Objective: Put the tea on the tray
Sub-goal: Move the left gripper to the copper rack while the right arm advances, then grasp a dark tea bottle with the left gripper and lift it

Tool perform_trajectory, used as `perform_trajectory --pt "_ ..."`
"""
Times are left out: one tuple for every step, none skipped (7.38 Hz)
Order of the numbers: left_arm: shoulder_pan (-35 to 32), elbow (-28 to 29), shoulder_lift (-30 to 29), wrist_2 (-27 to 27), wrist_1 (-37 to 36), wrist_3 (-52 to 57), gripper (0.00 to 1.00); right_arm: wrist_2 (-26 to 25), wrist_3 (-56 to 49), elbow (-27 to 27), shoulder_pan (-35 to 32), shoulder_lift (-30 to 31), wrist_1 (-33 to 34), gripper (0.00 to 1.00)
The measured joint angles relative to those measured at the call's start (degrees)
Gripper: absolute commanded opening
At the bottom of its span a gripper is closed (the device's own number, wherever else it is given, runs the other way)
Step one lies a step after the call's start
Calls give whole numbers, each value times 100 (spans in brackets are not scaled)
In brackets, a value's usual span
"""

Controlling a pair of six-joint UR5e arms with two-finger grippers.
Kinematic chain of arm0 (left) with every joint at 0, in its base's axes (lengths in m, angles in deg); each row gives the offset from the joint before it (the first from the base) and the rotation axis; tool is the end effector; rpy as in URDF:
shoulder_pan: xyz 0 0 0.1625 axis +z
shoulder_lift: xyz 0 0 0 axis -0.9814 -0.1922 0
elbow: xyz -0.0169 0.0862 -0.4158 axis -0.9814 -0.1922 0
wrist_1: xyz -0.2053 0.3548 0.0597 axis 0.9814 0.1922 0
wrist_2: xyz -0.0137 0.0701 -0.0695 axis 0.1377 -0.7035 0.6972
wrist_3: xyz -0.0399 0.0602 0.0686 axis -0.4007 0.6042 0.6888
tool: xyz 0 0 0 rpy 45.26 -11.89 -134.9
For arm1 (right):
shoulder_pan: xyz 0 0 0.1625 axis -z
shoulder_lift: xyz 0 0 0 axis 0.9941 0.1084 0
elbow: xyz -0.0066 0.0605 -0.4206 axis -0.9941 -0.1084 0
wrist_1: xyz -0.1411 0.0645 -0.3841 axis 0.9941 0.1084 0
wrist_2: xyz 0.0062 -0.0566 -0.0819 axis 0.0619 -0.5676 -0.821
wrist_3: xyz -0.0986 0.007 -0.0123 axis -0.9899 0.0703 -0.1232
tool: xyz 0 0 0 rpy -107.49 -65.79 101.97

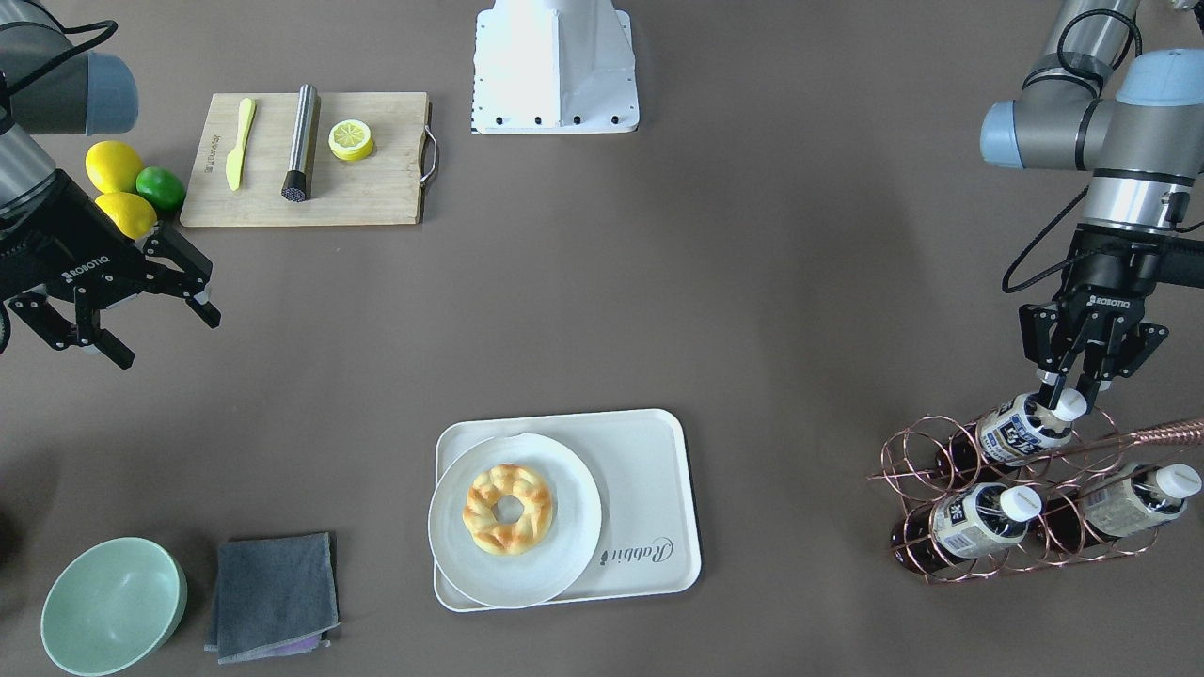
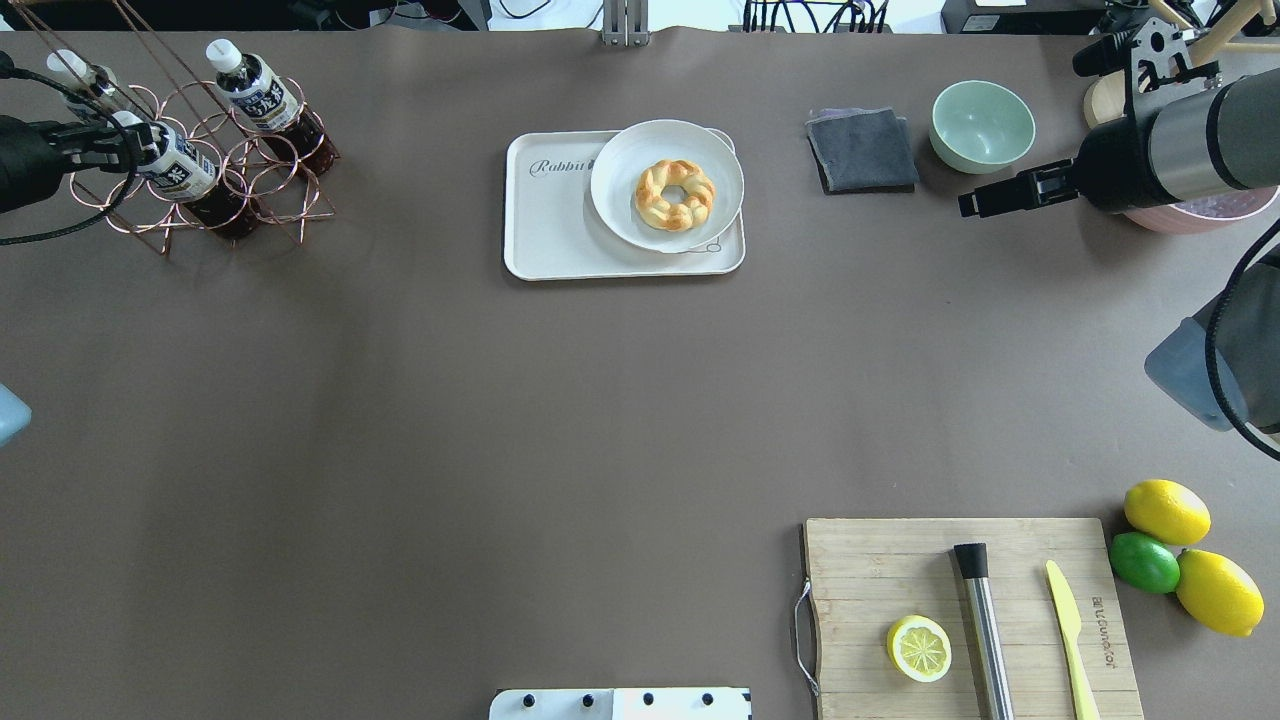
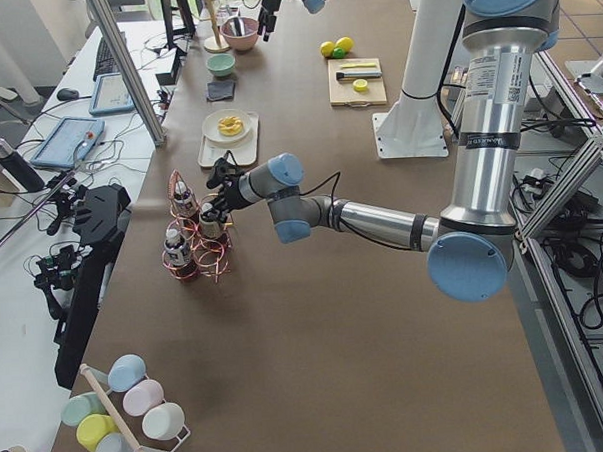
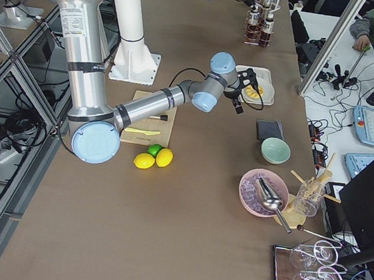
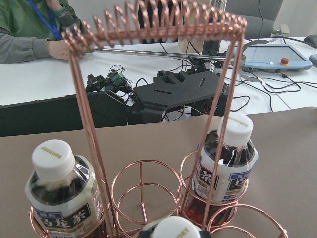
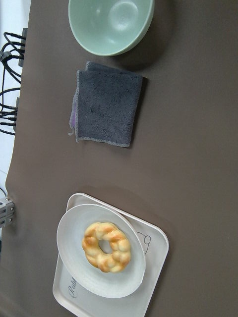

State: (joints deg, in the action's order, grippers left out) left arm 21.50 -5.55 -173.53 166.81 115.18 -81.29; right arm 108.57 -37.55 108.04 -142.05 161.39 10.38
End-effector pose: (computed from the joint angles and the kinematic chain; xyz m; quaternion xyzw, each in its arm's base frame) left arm 0.1916 -0.5380 0.4723 0.4214 0.3901 -0.1015 0.8124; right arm -0.2222 -0.5152 0.3689 0.2557 -0.4769 -0.0649 0.8384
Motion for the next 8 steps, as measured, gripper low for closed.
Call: perform_trajectory --pt "-21 -17 5 5 0 0 0 4 0 0 0 0 0 100" --pt "-47 -58 8 12 -1 1 0 7 0 0 0 3 0 100" --pt "-73 -153 15 27 -11 5 0 8 0 0 0 7 0 100" --pt "-137 -278 60 85 -40 8 0 8 0 0 0 12 0 100" --pt "-334 -443 128 310 -82 15 0 8 0 0 0 15 0 100" --pt "-639 -582 183 611 -136 68 0 5 0 1 0 17 0 100" --pt "-930 -716 206 888 -229 278 0 5 0 5 0 17 0 100" --pt "-1213 -914 210 1209 -471 477 0 7 0 7 0 18 0 100"
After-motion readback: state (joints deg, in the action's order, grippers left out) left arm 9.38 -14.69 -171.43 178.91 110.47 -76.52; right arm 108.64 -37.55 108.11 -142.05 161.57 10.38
